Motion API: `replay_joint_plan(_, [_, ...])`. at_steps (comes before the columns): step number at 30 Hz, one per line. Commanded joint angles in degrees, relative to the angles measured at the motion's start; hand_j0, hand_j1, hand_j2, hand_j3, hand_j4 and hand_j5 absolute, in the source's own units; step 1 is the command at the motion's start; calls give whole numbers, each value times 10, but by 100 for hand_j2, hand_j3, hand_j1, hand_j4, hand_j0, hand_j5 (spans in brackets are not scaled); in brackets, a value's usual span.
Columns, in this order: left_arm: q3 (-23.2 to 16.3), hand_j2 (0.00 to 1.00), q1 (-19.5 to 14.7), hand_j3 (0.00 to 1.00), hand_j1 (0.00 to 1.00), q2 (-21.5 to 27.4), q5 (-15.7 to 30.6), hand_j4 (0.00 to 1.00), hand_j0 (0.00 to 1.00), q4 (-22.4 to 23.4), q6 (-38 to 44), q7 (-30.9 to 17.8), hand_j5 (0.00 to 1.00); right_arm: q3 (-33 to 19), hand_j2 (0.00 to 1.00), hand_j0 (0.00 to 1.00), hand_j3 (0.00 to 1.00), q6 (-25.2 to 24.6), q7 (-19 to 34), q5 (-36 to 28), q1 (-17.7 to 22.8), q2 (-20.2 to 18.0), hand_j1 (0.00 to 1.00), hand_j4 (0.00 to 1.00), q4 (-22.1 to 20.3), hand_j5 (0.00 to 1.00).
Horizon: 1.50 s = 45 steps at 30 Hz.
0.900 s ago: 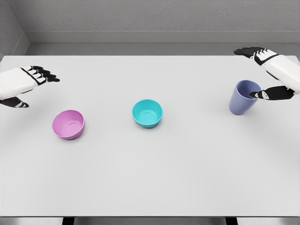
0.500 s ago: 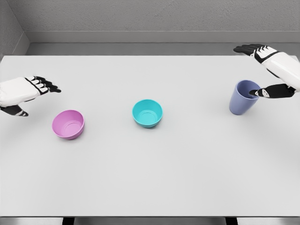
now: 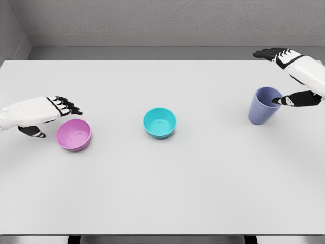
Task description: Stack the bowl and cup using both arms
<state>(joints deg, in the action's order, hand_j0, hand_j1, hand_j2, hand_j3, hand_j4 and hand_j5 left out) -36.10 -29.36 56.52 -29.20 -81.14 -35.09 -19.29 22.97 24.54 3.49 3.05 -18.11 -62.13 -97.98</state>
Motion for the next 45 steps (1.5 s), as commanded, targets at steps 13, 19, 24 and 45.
replay_joint_plan(13, [-14, 100, -1, 100, 100, -2, 1, 100, 100, -16, 1, -15, 100, 0, 100, 100, 100, 2, 13, -2, -11, -28, 100, 100, -11, 100])
replay_joint_plan(19, [-13, 100, -5, 100, 100, -4, 3, 100, 100, -26, 1, -23, 100, -1, 100, 100, 100, 2, 13, -2, -13, -27, 100, 100, -17, 100])
replay_joint_plan(24, [-13, 100, -5, 100, 100, -7, 3, 100, 100, -32, 1, -23, 100, -17, 100, 100, 100, -3, 13, -2, -11, -26, 100, 100, -25, 100])
replay_joint_plan(45, [-27, 100, -4, 100, 100, -7, 1, 100, 100, -53, 1, -34, 100, -17, 100, 100, 100, -4, 13, -3, -12, -19, 100, 100, -26, 100])
